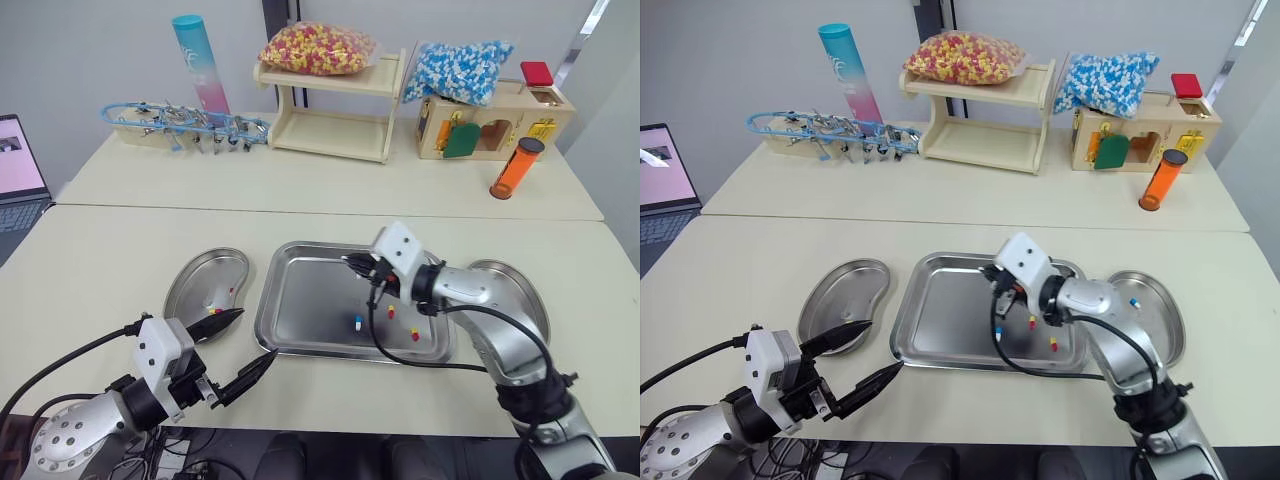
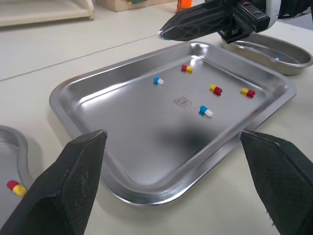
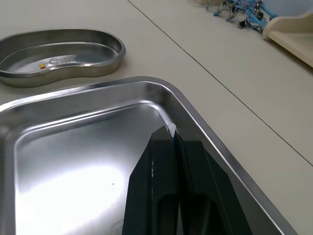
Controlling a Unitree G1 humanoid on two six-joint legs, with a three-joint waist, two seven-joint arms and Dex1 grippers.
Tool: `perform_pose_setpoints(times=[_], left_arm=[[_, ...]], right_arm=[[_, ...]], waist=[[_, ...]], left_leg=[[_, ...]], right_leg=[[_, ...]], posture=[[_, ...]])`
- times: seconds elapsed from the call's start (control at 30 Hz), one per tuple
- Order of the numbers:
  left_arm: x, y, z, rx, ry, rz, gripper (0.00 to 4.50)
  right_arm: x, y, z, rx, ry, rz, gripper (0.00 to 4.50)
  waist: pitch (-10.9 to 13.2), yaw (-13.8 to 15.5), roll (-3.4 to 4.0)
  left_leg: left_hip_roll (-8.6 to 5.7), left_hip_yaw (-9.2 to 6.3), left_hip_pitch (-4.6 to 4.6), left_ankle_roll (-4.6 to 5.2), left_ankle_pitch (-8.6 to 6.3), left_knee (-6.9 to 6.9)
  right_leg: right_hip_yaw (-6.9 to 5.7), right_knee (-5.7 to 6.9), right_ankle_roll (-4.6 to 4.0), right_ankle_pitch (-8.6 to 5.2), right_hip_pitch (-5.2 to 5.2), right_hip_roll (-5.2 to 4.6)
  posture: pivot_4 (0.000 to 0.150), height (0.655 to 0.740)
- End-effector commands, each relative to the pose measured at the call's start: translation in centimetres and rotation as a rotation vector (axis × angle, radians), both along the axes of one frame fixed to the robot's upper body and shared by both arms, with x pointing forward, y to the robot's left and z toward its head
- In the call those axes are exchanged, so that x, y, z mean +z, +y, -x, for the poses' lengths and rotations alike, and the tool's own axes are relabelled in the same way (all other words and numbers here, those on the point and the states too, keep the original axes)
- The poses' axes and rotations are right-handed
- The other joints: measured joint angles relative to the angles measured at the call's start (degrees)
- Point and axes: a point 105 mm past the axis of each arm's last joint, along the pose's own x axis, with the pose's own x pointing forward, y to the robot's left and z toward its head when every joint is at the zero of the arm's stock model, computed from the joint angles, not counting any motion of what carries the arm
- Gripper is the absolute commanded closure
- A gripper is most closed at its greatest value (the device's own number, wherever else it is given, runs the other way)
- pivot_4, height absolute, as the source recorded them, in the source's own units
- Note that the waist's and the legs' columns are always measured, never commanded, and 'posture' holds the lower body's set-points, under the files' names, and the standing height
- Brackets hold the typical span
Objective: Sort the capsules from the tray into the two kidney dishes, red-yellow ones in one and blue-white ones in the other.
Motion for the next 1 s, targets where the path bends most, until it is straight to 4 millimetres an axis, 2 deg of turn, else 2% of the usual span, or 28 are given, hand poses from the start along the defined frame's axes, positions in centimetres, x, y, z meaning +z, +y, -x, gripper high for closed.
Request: perform_pose_setpoints(times=[0.03, 0.4, 0.63, 0.73, 0.93, 1.0], left_arm=[[0.9, -0.6, 0.1, -0.086, -0.041, 0.002, 0.0], [1.3, -2.7, -0.1, -0.366, -0.058, 0.008, 0.0], [2.1, -3.7, -0.6, -0.465, -0.085, 0.018, 0.0], [2.5, -4.3, -0.9, -0.484, -0.102, 0.032, 0.0], [2.8, -4.6, -0.8, -0.498, -0.117, 0.031, 0.0], [2.7, -4.6, -0.8, -0.497, -0.121, 0.027, 0.0]], right_arm=[[2.0, -3.1, 1.3, -0.029, -0.064, -0.032, 4.47], [1.5, -13.0, 4.8, -0.303, -0.021, 0.102, 4.47], [0.1, -17.5, 7.1, -0.462, 0.031, 0.196, 4.47], [-1.3, -18.3, 7.6, -0.517, 0.092, 0.198, 4.47], [-2.8, -18.6, 7.2, -0.57, 0.148, 0.205, 4.47], [-2.8, -18.7, 6.6, -0.596, 0.15, 0.198, 3.99]], waist=[[0.0, 0.1, 0.01], [0.0, -0.1, 0.07], [0.0, -0.1, 0.09], [0.0, -0.2, 0.1], [0.0, -0.2, 0.13], [0.0, -0.2, 0.13]], left_leg=[[0.0, 0.01, -0.02, 0.0, 0.0, 0.0], [0.0, 0.07, 0.02, 0.01, 0.0, 0.01], [0.01, 0.06, 0.08, 0.01, 0.0, 0.01], [0.01, 0.07, 0.11, 0.01, 0.0, 0.02], [0.01, 0.09, 0.14, 0.01, 0.0, 0.02], [0.01, 0.1, 0.13, 0.01, 0.0, 0.03]], right_leg=[[0.0, -0.03, 0.0, 0.0, 0.0, 0.0], [0.03, 0.0, 0.0, 0.0, 0.05, 0.0], [0.0, -0.03, 0.01, 0.0, 0.15, 0.0], [0.02, -0.02, 0.01, 0.0, 0.18, 0.0], [0.05, -0.02, 0.01, 0.0, 0.2, 0.0], [0.05, -0.03, 0.01, 0.0, 0.22, -0.01]], posture=[[0.15, 0.74], [0.15, 0.74], [0.15, 0.74], [0.15, 0.74], [0.15, 0.74], [0.15, 0.74]])
